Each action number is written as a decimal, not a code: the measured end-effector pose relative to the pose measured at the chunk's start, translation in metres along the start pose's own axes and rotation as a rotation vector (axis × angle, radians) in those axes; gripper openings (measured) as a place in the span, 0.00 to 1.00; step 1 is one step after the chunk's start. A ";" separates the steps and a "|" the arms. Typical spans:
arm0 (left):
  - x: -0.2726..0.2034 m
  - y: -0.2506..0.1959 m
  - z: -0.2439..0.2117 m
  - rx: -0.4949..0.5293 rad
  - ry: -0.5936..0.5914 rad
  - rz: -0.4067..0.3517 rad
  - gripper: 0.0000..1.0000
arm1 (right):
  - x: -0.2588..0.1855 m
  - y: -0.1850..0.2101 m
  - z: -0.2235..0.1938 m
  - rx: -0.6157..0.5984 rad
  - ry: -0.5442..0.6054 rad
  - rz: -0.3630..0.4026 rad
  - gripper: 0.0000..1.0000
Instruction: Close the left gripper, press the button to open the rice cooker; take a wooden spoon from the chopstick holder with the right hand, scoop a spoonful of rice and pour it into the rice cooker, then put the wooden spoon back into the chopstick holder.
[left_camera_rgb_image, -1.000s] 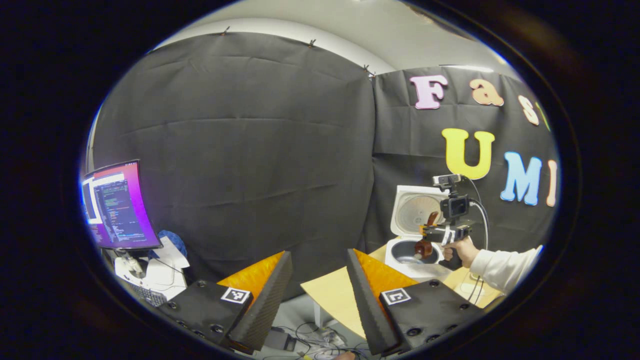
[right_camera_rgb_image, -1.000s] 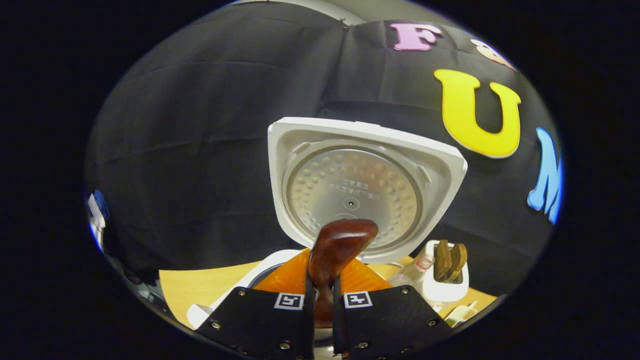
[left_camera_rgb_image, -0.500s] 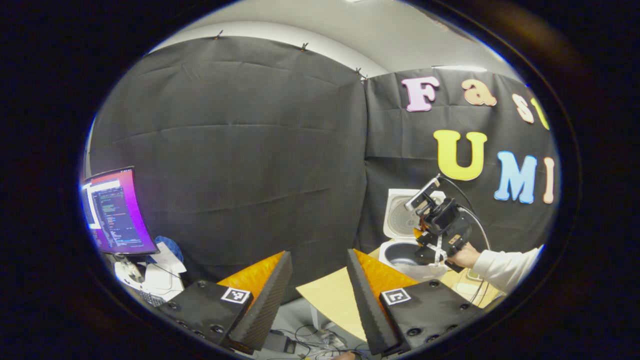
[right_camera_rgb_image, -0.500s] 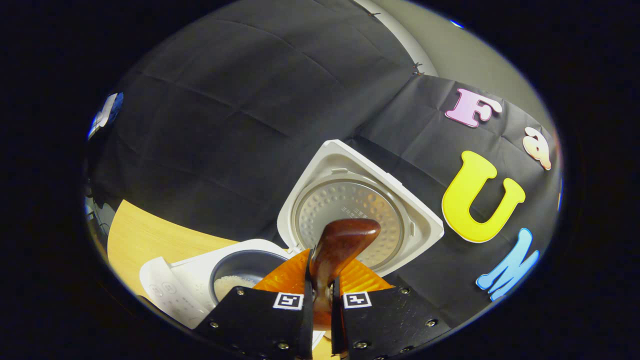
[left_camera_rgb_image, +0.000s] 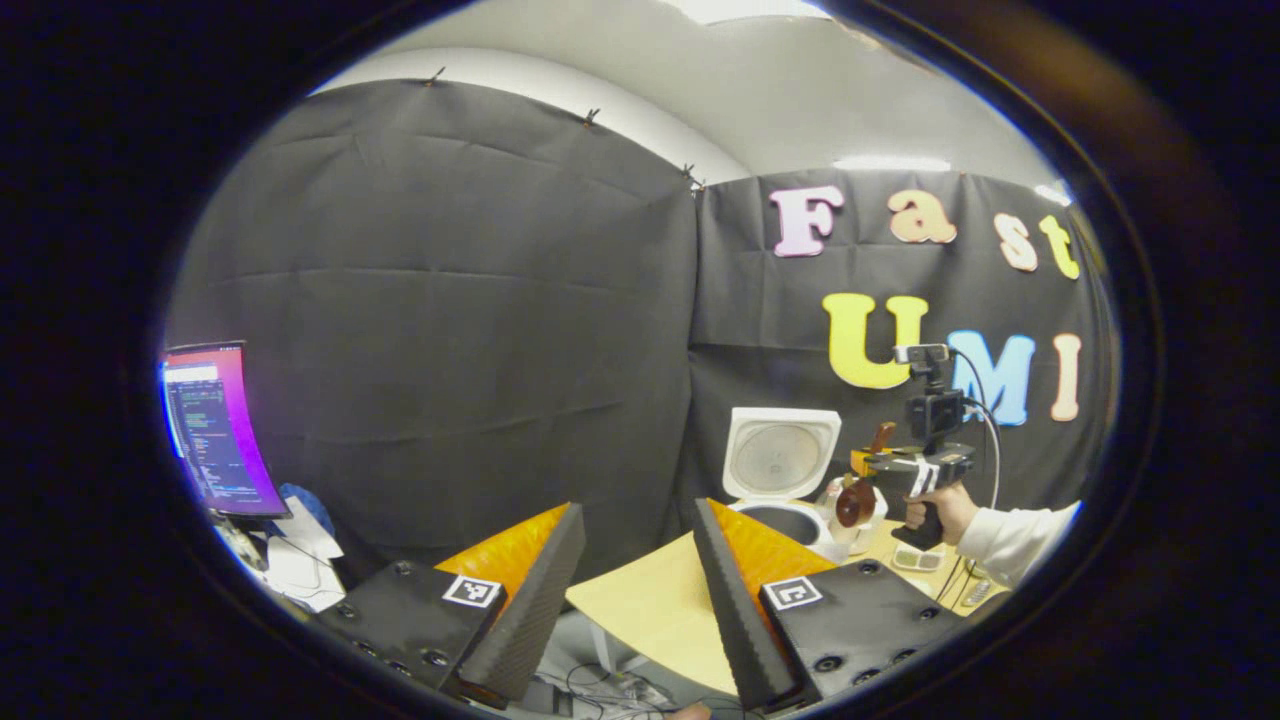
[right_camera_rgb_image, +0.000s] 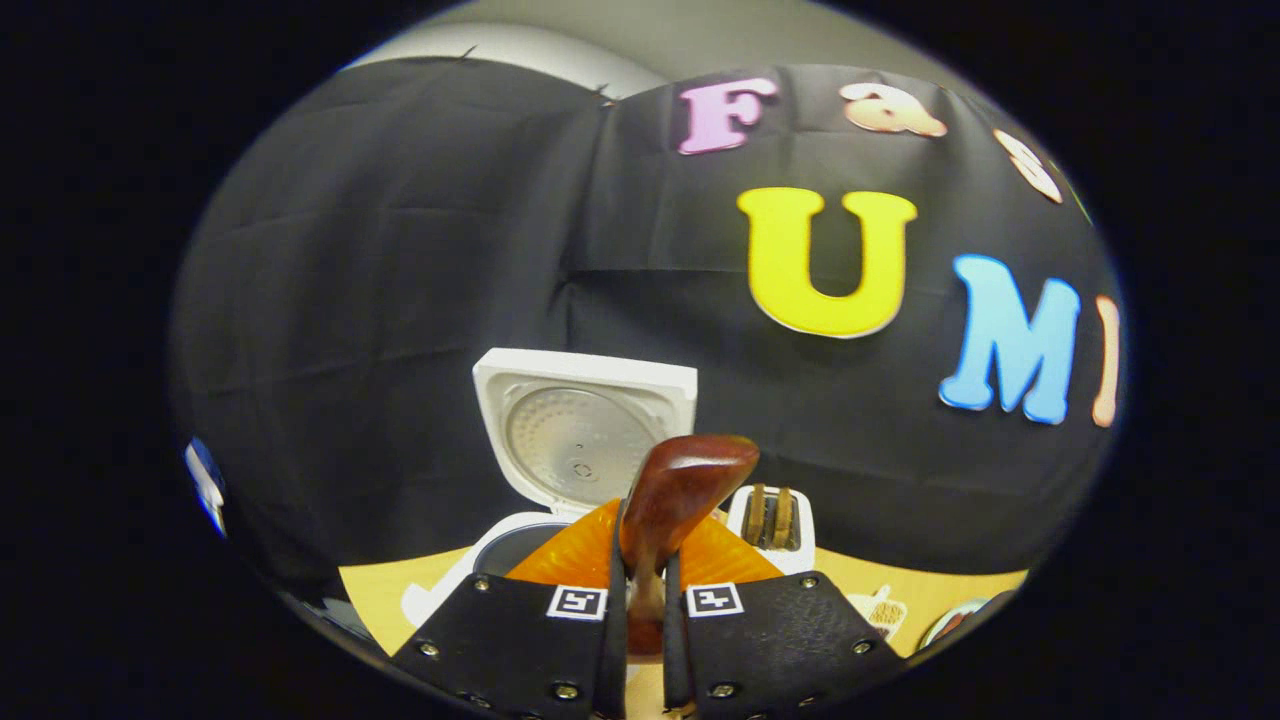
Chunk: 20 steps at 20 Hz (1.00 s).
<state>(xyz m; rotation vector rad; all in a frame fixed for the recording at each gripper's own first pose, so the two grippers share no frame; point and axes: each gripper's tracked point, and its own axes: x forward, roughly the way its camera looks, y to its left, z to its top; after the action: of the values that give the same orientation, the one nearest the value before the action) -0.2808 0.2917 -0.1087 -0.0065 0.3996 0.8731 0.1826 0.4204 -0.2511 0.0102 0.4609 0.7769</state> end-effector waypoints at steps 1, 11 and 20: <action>-0.005 0.001 0.003 -0.011 -0.012 -0.021 0.78 | -0.017 -0.014 0.003 0.034 0.001 -0.025 0.15; -0.028 -0.019 0.004 -0.106 -0.054 -0.225 0.74 | -0.203 -0.180 -0.005 0.251 -0.021 -0.320 0.15; -0.034 -0.126 0.003 -0.037 -0.029 -0.200 0.83 | -0.250 -0.354 -0.134 0.474 0.111 -0.516 0.15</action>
<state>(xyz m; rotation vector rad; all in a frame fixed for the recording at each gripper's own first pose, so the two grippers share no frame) -0.2052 0.1860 -0.1139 -0.0672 0.3494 0.6823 0.2119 -0.0248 -0.3351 0.2806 0.7098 0.1504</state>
